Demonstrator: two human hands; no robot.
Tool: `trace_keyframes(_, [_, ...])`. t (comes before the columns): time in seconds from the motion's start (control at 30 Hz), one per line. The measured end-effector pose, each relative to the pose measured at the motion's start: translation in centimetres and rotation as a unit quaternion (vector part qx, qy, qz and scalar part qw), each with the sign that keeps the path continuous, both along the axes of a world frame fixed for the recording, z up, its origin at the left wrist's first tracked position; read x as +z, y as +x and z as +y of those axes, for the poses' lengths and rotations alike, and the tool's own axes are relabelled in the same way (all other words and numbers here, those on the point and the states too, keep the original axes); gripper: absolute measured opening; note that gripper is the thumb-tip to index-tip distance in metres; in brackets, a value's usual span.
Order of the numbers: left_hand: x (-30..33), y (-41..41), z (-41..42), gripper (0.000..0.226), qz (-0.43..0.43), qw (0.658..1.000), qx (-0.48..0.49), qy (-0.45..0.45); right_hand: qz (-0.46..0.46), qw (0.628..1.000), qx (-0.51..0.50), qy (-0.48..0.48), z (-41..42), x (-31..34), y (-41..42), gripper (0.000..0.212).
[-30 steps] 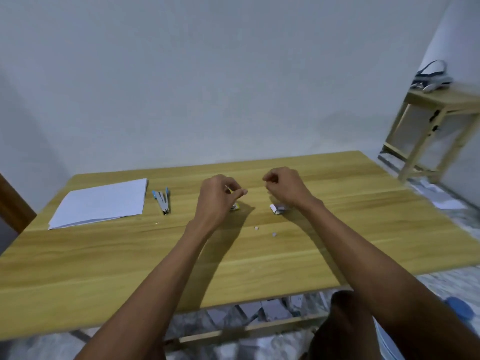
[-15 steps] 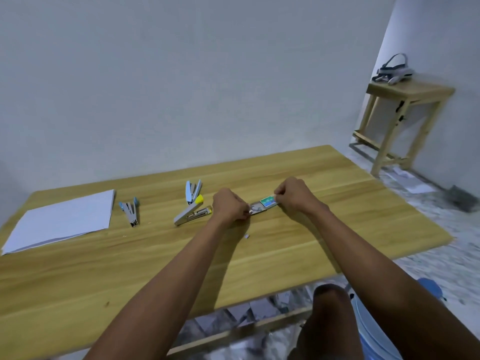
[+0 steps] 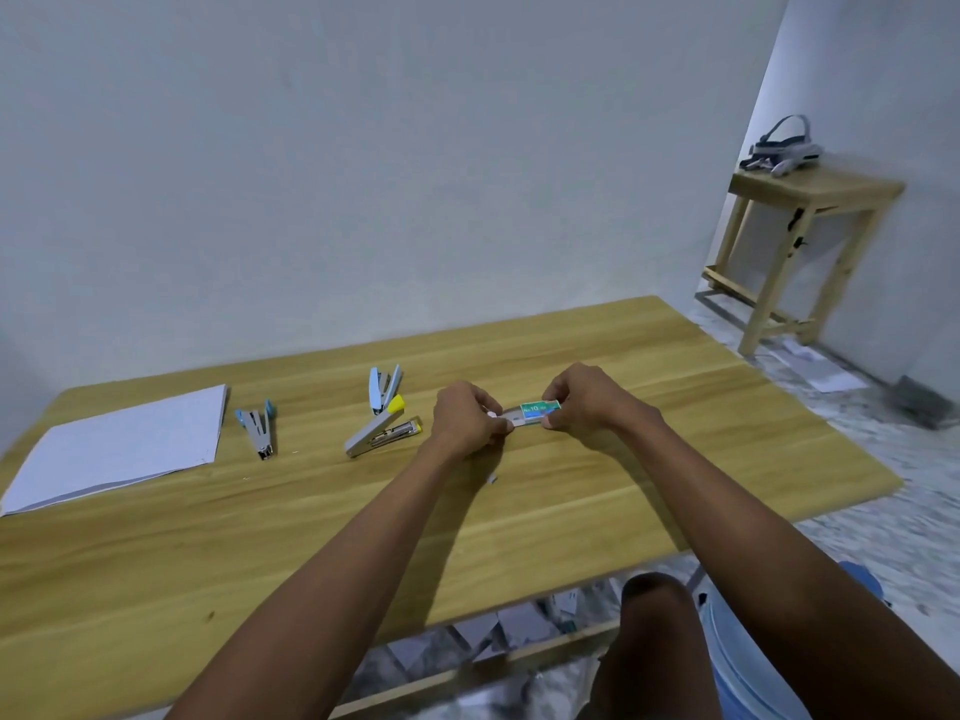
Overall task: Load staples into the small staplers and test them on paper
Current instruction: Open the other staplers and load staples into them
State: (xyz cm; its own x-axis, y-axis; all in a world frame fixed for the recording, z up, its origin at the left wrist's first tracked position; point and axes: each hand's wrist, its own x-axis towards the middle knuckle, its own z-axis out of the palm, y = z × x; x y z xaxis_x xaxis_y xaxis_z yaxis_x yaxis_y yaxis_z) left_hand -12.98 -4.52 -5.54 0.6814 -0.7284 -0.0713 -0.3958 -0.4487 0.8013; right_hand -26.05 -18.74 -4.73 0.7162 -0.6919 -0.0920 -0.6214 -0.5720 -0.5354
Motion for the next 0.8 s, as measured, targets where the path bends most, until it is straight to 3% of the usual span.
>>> trace_keyframes(0.2, [0.6,-0.6,-0.3,0.026,-0.031,0.999,-0.038,-0.004,-0.018,0.999,0.034,0.018,1.0,0.5,0.1,0.034])
trace_keyframes(0.3, [0.9,-0.4,-0.4,0.023,-0.005,0.999,-0.049,0.016,-0.019,0.999,0.041,0.015,1.2,0.6,0.4,0.034])
trace_keyframes(0.57, [0.5,0.2,0.0,0.022,0.028,0.999,0.026,-0.021,0.003,0.999,0.051,-0.007,2.0,0.2,1.7,0.035])
trace_keyframes(0.67, [2.0,1.2,1.2,0.017,-0.019,0.999,0.009,-0.046,-0.023,0.998,0.056,0.011,2.5,1.1,2.4,0.043])
trace_keyframes(0.8, [4.7,4.4,4.5,0.029,-0.107,0.99,0.043,-0.082,-0.107,0.991,0.085,-0.009,5.4,2.6,5.3,0.02])
